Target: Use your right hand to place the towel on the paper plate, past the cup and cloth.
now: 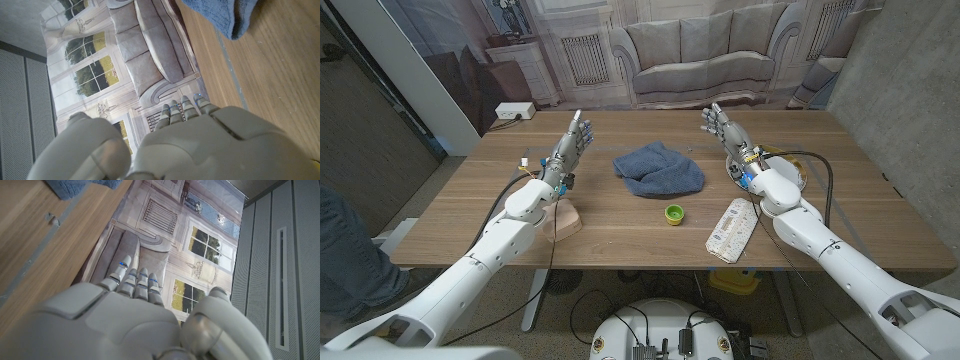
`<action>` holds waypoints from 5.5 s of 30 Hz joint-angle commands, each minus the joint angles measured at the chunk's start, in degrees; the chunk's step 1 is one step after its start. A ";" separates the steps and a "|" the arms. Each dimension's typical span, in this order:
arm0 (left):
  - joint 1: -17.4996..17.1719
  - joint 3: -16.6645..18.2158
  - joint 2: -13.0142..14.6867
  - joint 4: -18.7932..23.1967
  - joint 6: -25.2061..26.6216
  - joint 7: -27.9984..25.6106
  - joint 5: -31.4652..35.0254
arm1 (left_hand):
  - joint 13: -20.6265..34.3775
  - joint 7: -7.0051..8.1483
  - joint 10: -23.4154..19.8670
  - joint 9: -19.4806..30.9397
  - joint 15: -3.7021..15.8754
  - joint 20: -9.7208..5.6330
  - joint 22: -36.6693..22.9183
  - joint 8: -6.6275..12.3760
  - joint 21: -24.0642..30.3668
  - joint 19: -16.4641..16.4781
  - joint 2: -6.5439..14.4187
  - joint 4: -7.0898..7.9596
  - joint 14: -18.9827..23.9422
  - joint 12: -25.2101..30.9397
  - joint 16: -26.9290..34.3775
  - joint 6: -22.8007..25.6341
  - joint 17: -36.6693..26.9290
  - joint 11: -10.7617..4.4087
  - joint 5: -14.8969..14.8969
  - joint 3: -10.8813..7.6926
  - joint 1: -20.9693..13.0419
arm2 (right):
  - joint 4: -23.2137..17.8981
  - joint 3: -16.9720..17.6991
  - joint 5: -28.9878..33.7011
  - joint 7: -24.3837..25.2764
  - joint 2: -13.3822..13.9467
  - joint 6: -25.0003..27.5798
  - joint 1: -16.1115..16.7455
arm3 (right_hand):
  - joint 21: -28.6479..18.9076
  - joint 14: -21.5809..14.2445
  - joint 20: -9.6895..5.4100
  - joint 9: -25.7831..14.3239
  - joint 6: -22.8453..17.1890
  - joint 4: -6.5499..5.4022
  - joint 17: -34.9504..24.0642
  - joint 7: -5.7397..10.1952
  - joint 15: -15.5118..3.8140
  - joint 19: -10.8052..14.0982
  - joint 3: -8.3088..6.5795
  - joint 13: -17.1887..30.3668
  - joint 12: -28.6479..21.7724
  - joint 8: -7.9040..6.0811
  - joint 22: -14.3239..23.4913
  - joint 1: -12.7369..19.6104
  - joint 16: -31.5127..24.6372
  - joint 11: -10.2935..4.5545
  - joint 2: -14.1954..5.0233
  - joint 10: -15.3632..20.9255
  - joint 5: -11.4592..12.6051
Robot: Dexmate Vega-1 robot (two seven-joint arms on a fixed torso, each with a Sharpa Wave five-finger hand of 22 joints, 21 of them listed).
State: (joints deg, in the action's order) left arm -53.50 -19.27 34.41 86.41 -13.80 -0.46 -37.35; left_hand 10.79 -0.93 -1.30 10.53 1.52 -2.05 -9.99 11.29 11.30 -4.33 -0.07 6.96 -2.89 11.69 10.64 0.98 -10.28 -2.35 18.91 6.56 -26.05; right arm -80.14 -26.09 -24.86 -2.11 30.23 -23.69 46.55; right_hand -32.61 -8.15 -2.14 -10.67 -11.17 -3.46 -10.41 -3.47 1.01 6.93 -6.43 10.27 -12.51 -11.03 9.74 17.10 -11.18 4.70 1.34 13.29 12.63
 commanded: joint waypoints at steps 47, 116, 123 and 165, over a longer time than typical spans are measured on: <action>-1.12 0.49 0.65 1.31 -0.37 -0.97 0.62 | 0.19 0.06 -1.16 0.26 0.17 -2.67 -0.27 0.58 0.39 1.13 0.91 -0.52 0.58 0.43 0.26 1.60 -0.18 -0.21 0.52 0.76 -0.91 | -11.58 -4.74 29.55 14.41 4.29 6.85 -0.77 | 1.51 -0.02 -1.44 -0.20 -0.32 0.76 -0.14 0.68 0.12 0.67 0.00 0.29 0.21 -0.17 0.19 0.89 0.11 -0.08 -0.55 0.34 -0.11; -4.16 0.83 0.75 3.08 -0.80 -2.42 0.41 | 0.20 -0.42 -1.81 0.28 -0.40 -2.29 -0.28 0.61 0.26 1.26 1.45 -0.66 1.28 0.40 0.30 2.71 -0.21 0.24 0.45 1.49 -1.35 | -15.53 -11.26 50.90 17.57 6.64 16.21 -4.66 | 3.78 -0.22 -0.89 -0.24 -0.41 2.98 0.05 1.42 -0.53 0.85 -0.87 0.34 0.69 -0.23 0.23 4.11 0.23 -1.17 -1.20 -0.76 0.11; -5.50 1.36 1.01 4.38 -1.44 -3.30 0.64 | 0.20 -0.47 -1.82 0.29 -0.40 -2.25 -0.28 0.58 0.25 1.24 1.50 -0.66 1.29 0.38 0.28 2.74 -0.22 0.04 0.44 1.58 -1.38 | -15.52 -12.33 52.04 16.08 6.59 16.79 -5.77 | 4.08 -0.12 -0.74 -0.25 -0.45 3.25 0.04 1.52 -0.34 0.73 -0.96 0.35 0.77 -0.25 0.24 4.48 0.28 -1.04 -1.21 -1.04 0.11; -4.69 1.03 0.39 3.53 -1.06 -3.10 0.62 | 0.21 -0.61 -1.83 0.30 -0.61 -2.03 -0.28 0.48 0.21 1.32 1.80 -0.70 1.37 0.25 0.22 3.01 -0.24 0.67 0.39 2.10 -1.57 | -12.03 -17.23 56.71 13.98 4.73 20.39 -9.25 | 5.38 -0.04 -0.27 -0.29 -0.20 3.92 -0.07 2.32 -0.42 0.57 -0.95 0.42 0.63 -0.14 0.30 5.06 0.27 -1.69 -1.16 -1.16 0.03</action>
State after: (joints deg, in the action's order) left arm -58.92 -18.07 34.97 90.93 -15.31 -4.17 -36.37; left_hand 10.79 -1.45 -2.93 10.52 1.27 -1.84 -9.98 11.73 11.30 -3.32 1.28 6.16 -1.61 11.69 10.64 3.33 -10.27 -2.12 18.91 8.17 -27.41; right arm -93.10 -41.98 30.40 12.08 35.58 -4.37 38.27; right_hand -27.49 -8.13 -2.03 -10.78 -11.27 0.18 -10.41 -1.52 0.59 7.40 -7.37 10.53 -11.84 -11.01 9.72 21.48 -11.18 3.36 0.15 12.15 12.62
